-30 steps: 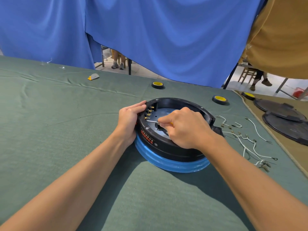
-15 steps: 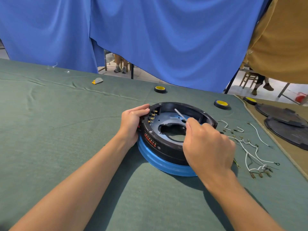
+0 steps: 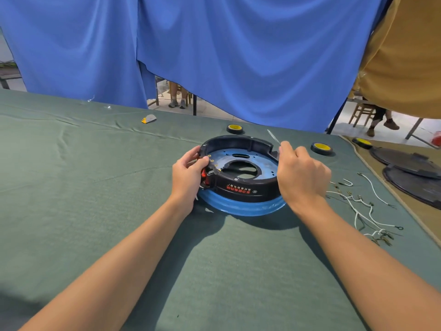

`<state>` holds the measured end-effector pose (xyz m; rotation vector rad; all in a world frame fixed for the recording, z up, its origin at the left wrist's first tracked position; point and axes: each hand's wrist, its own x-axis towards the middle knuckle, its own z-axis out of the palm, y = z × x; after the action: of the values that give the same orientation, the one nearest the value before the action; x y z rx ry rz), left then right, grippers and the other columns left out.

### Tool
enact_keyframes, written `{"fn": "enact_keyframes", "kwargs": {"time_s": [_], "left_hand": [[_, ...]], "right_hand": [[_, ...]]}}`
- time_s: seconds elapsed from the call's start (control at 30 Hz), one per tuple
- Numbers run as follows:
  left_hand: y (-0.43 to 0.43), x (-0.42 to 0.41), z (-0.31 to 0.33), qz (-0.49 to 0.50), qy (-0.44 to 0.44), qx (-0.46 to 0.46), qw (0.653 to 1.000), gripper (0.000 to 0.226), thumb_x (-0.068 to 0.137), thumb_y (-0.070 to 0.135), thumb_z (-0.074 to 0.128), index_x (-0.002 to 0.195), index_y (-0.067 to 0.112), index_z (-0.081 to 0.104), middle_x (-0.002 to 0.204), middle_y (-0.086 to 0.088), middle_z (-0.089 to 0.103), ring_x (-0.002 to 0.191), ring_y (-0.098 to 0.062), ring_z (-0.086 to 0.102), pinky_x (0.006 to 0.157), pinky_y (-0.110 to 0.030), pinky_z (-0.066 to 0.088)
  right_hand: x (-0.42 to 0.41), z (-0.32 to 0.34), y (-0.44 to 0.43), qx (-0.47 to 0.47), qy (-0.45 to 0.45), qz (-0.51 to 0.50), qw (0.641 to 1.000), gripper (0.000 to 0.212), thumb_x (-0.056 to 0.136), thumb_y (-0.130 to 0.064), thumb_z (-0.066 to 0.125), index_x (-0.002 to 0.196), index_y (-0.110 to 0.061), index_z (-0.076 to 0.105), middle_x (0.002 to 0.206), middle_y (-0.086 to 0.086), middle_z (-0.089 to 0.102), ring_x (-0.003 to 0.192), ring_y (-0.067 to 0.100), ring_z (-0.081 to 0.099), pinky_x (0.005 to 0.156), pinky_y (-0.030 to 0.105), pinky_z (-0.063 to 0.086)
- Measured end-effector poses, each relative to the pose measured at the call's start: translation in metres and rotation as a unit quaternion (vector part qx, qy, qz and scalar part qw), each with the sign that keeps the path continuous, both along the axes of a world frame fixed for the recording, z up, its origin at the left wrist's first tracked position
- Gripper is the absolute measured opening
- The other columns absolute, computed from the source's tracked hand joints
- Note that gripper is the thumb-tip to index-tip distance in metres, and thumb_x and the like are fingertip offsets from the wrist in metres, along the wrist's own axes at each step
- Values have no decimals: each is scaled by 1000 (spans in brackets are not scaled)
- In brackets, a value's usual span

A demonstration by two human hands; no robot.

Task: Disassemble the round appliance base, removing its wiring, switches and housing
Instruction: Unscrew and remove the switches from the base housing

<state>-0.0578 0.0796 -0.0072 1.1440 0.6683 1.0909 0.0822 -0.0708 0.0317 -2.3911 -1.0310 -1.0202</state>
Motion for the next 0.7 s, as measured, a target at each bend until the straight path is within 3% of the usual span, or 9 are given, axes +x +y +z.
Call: {"fn": "enact_keyframes", "kwargs": {"time_s": [0.07, 0.17, 0.2, 0.27, 0.3, 0.4, 0.53, 0.7], "left_hand": [[-2, 1, -4, 14, 49, 54, 997, 35, 91, 16, 62, 126, 23, 63, 121, -7, 61, 109, -18, 64, 90, -32, 54], [-3, 2, -8, 13, 108, 125, 986, 34, 90, 30, 55, 122, 31, 66, 132, -3, 55, 124, -16, 52, 109, -43, 41], [-3, 2, -8, 2, 112, 125, 986, 33, 89, 33, 54, 119, 33, 68, 128, 0, 59, 120, -15, 54, 107, -41, 42], [-4, 0, -8, -21, 98, 113, 989, 29, 86, 35, 55, 111, 35, 71, 94, 11, 69, 82, -9, 62, 82, -32, 50], [-5, 1, -7, -18, 90, 108, 990, 27, 85, 34, 56, 107, 35, 72, 77, 15, 66, 66, -7, 57, 71, -28, 48], [-18, 9, -5, 12, 75, 83, 994, 22, 81, 31, 58, 95, 37, 73, 67, 15, 64, 62, -9, 55, 67, -29, 47], [-41, 21, -3, 20, 111, 103, 988, 24, 83, 30, 57, 102, 35, 71, 93, 6, 72, 87, -13, 65, 78, -30, 53], [-38, 21, 1, 41, 181, 188, 964, 22, 90, 20, 54, 99, 33, 69, 124, -4, 60, 121, -21, 51, 105, -38, 41]], "right_hand": [[-3, -1, -1, -3, 23, 4, 1000, 9, 96, -9, 50, 91, -9, 56, 67, 8, 48, 49, 30, 41, 51, 29, 25], [-23, -7, -14, 41, 38, 67, 996, 18, 98, -16, 47, 85, -8, 57, 70, 10, 55, 53, 37, 52, 49, 32, 35], [-33, -10, -21, 64, 32, 103, 992, 22, 99, -18, 47, 83, -7, 59, 70, 10, 57, 51, 38, 53, 47, 34, 39], [-53, -15, -38, 88, 20, 170, 981, 30, 99, -24, 43, 80, -8, 59, 67, 8, 56, 48, 37, 51, 41, 37, 42], [-62, -18, -45, 74, 28, 193, 978, 33, 99, -27, 40, 79, -9, 58, 67, 6, 55, 48, 36, 51, 40, 39, 43], [-79, -26, -54, -47, 68, 201, 976, 32, 99, -34, 36, 79, -15, 53, 69, 2, 57, 59, 36, 58, 49, 43, 48], [-71, -34, -50, -135, 114, 169, 970, 30, 101, -39, 30, 90, -21, 50, 86, -1, 61, 81, 35, 61, 61, 38, 41], [-64, -32, -55, -133, 113, 161, 971, 25, 100, -35, 37, 78, -23, 35, 77, 2, 59, 71, 39, 59, 55, 35, 31]]}}
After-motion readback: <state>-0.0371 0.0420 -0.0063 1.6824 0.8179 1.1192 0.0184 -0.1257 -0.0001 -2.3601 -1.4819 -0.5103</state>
